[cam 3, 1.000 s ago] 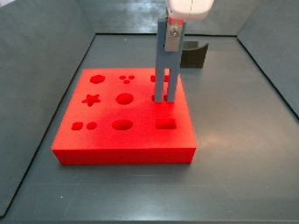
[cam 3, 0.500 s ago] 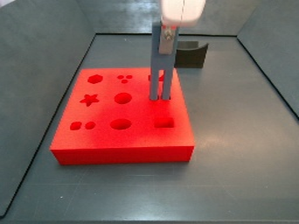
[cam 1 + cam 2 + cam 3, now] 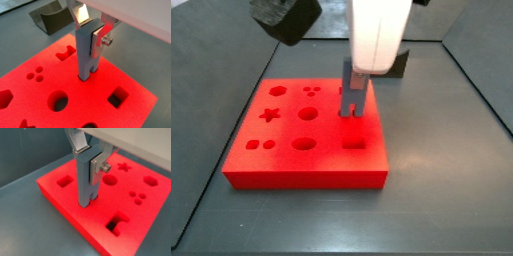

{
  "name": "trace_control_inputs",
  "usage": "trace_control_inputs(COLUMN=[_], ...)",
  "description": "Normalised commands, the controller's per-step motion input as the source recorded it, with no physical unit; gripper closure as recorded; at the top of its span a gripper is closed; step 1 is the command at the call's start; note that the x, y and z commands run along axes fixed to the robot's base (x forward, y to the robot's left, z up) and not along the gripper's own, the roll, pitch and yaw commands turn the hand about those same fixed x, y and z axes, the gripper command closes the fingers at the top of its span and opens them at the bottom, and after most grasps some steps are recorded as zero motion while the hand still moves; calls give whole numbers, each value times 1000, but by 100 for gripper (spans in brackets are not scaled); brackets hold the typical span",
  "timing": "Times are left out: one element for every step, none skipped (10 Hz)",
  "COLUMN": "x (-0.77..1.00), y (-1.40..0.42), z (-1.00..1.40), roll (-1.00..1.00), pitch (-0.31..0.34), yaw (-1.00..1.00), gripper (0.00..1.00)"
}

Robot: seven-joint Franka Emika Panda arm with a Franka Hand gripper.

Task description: Insert the double-square object.

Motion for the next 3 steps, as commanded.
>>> trace_control_inputs(x=[17,0,0], y=[0,0,0], z=[-460,-20,0], roll=[0,-60,0], pitch=[4,-37,0], yaw=[-91,0,0], gripper=[100,100,100])
